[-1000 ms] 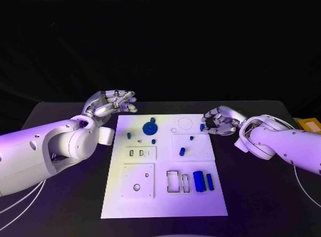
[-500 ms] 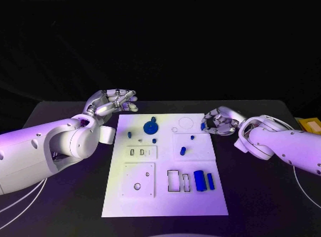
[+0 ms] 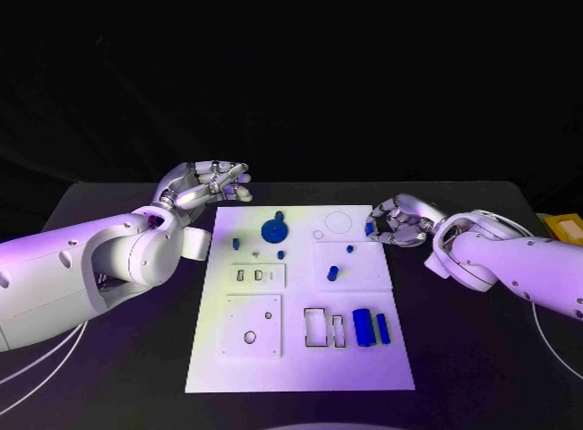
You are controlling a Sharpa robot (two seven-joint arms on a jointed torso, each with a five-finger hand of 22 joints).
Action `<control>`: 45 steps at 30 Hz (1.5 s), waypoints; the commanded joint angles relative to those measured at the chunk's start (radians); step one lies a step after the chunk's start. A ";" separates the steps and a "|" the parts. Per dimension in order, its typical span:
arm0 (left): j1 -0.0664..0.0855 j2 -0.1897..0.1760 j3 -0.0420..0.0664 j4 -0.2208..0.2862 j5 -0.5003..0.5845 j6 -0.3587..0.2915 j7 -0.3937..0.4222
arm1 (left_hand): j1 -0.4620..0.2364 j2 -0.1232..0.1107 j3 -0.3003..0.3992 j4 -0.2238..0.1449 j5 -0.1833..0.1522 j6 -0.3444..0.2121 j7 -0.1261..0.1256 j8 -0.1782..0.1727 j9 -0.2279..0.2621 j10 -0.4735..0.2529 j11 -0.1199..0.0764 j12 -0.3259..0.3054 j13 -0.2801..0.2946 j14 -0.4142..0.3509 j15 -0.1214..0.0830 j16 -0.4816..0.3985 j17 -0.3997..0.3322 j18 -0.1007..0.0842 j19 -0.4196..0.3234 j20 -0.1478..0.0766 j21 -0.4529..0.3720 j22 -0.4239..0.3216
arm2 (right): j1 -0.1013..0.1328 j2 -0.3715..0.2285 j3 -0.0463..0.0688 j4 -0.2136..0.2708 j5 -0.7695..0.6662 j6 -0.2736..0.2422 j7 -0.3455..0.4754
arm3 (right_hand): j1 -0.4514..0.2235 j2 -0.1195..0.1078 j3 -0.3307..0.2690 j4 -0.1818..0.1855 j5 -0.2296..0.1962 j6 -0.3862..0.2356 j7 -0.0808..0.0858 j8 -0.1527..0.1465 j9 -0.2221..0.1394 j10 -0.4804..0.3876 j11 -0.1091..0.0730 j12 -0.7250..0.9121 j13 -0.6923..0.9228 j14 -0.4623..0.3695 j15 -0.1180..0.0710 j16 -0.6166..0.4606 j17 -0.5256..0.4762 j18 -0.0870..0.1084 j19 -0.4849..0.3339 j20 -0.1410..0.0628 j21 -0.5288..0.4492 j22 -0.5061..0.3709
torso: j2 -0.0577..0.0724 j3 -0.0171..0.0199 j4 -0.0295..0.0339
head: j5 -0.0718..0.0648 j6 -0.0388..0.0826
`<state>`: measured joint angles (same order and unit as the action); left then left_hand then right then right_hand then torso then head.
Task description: Assemble the parts on the task board
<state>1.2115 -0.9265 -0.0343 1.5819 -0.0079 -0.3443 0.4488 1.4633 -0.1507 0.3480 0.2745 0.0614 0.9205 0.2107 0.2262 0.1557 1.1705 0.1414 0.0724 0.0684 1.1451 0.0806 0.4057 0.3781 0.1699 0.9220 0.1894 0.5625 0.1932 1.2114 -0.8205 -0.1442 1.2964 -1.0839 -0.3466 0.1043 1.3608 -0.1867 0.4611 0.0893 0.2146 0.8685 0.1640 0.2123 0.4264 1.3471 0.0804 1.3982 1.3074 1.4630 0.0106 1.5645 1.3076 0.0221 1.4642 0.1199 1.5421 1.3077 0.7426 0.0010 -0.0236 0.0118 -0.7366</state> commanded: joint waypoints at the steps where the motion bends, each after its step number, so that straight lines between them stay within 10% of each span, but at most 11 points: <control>1: 0.001 0.002 0.001 0.001 0.003 0.016 0.006 | -0.001 -0.003 0.006 -0.002 -0.005 0.004 0.004 -0.004 0.001 -0.005 0.002 -0.004 0.001 -0.004 0.000 0.007 0.001 0.011 -0.008 0.000 0.005 0.002 | -0.001 0.001 0.000 0.002 -0.011 0.009 -0.007 | -0.006 0.007 0.004 -0.001 -0.006 0.004 0.000 0.003 0.000 0.007 0.001 0.005 0.003 0.106 0.002 0.003 0.254 -0.012 0.080 0.001 0.003 0.235 | 0.000 0.0012 0.0021 | -0.002 0.001; 19: 0.001 0.001 0.001 0.001 0.003 0.019 0.004 | -0.001 -0.003 0.006 -0.002 -0.005 0.004 0.004 -0.004 0.001 -0.005 0.002 -0.004 0.001 -0.004 0.000 0.007 0.001 0.011 -0.008 0.000 0.005 0.002 | -0.002 0.008 0.000 -0.001 -0.010 -0.024 -0.009 | -0.024 0.022 0.014 0.006 -0.012 0.023 -0.004 0.008 0.001 0.022 -0.002 0.015 0.017 0.107 0.000 0.005 0.259 -0.015 0.088 -0.001 0.011 0.244 | 0.001 0.0010 0.0012 | 0.000 0.002; 34: 0.001 0.000 0.001 0.001 0.003 0.021 0.001 | -0.001 -0.004 0.008 -0.002 -0.005 0.004 0.005 -0.005 0.001 -0.006 0.003 -0.005 0.001 -0.005 0.000 0.008 0.003 0.011 -0.009 0.000 0.006 0.002 | -0.002 0.008 0.000 0.006 -0.009 -0.086 0.000 | -0.018 0.088 0.057 -0.040 -0.074 0.104 -0.055 0.118 0.064 0.063 -0.046 0.034 0.054 0.107 -0.045 0.006 0.261 -0.018 0.096 -0.040 0.019 0.253 | 0.000 0.0007 0.0003 | 0.001 -0.001; 45: 0.001 -0.001 0.001 -0.004 0.003 0.023 0.000 | -0.001 -0.004 0.008 -0.002 -0.005 0.004 0.005 -0.005 0.001 -0.006 0.003 -0.005 0.001 -0.005 0.000 0.008 0.003 0.011 -0.009 0.000 0.006 0.002 | 0.018 -0.018 0.001 0.106 -0.001 -0.125 -0.044 | -0.037 0.082 0.053 -0.036 -0.064 0.086 -0.054 0.120 0.066 0.063 -0.046 0.032 0.054 0.107 -0.044 0.005 0.260 -0.018 0.096 -0.042 0.018 0.252 | -0.003 -0.0012 -0.0015 | -0.006 0.000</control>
<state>1.2115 -0.9288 -0.0343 1.5776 -0.0077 -0.3412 0.4452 1.4633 -0.1507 0.3507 0.2717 0.0614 0.9205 0.2107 0.2262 0.1553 1.1705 0.1414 0.0724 0.0682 1.1452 0.0806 0.4097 0.3806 0.1700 0.9220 0.1894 0.5625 0.1937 1.2254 -0.8372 -0.1441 1.3886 -1.0820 -0.4452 0.0894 1.3352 -0.1058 0.5175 0.0546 0.1455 0.9419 0.1323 0.2712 0.4407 1.4041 0.0375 1.4293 1.3078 1.4664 -0.0289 1.5644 1.3074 0.0222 1.4643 0.0839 1.5576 1.3081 0.7404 0.0009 -0.0244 0.0081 -0.7380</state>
